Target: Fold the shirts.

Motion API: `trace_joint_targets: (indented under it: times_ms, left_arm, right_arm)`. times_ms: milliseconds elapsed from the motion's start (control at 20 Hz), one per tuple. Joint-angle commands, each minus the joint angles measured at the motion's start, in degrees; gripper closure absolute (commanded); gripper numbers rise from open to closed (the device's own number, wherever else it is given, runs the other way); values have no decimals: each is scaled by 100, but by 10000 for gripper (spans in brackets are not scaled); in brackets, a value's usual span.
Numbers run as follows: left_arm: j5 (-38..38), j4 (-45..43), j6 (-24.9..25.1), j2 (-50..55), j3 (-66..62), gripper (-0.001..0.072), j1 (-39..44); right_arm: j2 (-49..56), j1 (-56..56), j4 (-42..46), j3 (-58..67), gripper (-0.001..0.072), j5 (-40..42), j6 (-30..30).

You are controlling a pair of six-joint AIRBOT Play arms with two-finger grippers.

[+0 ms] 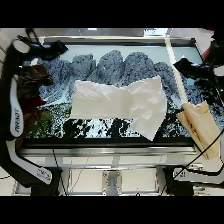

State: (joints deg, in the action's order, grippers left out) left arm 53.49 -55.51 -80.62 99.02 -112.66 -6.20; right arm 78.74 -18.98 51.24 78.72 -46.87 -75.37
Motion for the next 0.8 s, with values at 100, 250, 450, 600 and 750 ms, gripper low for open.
trace_joint_targets:
  times_ms: [100, 250, 450, 600, 750]
  left_arm:
    - [1615, -232, 973, -1353, 85, 56, -1003]
    - [2035, -190, 1062, -2142, 1941, 87, -1349]
    - [68, 675, 586, -3788, 6242, 125, -1423]
    - [-588, 1910, 385, -4319, 8124, 124, -1414]
    - [-535, 2610, 516, -4221, 8734, 124, -1405]
  right_arm:
    - [-1084, -1196, 1781, -42, 326, -1768, 31]
    - [-1696, -1808, 1628, -894, 323, -2234, 564]
    - [-2184, -2225, 621, -2446, 318, -2352, 960]
    - [-2184, -2173, -28, -3215, 318, -2284, 966]
    - [-2164, -2162, -317, -3812, 317, -1897, 922]
